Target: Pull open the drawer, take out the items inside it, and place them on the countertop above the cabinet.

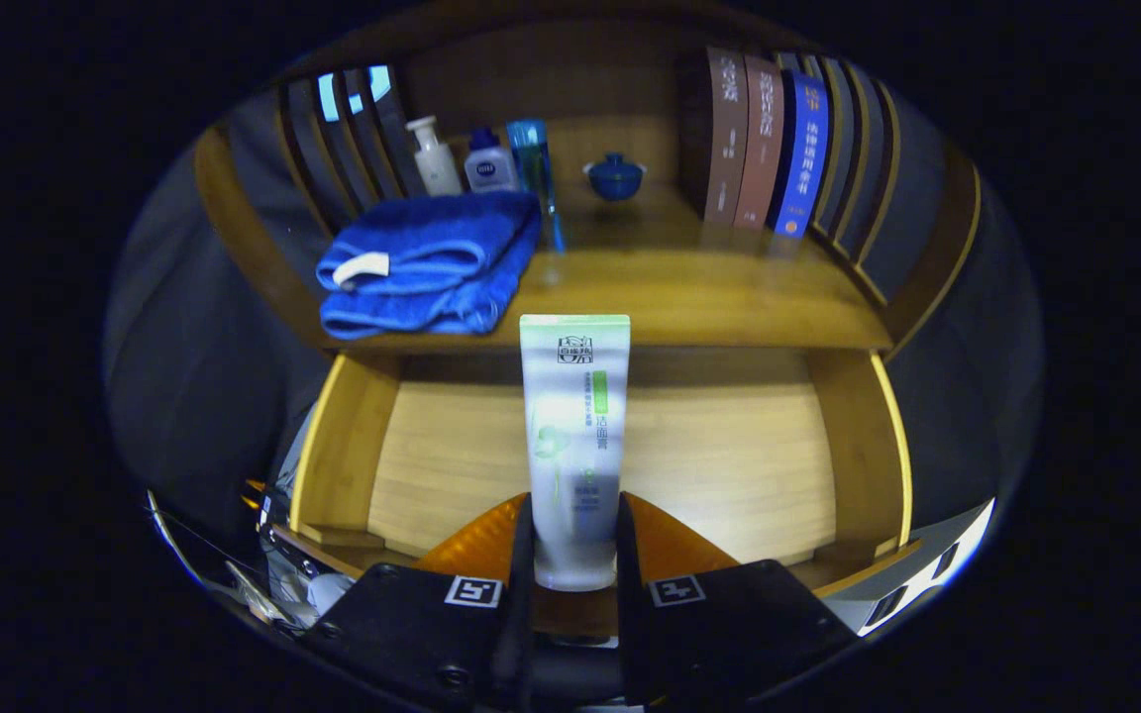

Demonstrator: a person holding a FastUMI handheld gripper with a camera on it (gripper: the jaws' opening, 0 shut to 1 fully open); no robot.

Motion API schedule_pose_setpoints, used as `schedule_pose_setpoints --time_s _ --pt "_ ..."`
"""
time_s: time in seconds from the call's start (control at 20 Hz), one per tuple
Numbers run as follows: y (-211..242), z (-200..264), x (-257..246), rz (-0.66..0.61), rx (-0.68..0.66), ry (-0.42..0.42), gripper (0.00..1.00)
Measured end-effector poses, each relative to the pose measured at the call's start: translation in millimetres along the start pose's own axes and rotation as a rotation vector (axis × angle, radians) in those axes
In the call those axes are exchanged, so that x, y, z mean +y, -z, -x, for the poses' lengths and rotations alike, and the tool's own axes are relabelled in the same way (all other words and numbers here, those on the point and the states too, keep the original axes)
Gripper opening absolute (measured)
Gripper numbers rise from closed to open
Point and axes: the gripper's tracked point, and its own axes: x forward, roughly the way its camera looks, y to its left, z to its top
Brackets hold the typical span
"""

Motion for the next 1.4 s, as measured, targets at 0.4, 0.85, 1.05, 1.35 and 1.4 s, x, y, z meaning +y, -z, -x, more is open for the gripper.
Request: schedule_pose_setpoints --time_s 0.4,0.85,1.05,1.35,1.4 --pt "-102.0 -45.2 -12.8 -0.019 -0.046 0.026 0.39" --pt "-122.9 -110.9 -22.8 -0.027 0.061 0.069 0.39" --pt "-123.2 -124.4 -20.6 -0.026 0.062 0.061 0.44" --pt "-134.8 -110.7 -29.2 -0.031 0.012 0.075 0.99" --pt "-133.3 -108.9 -29.5 -0.024 0.013 0.08 1.0"
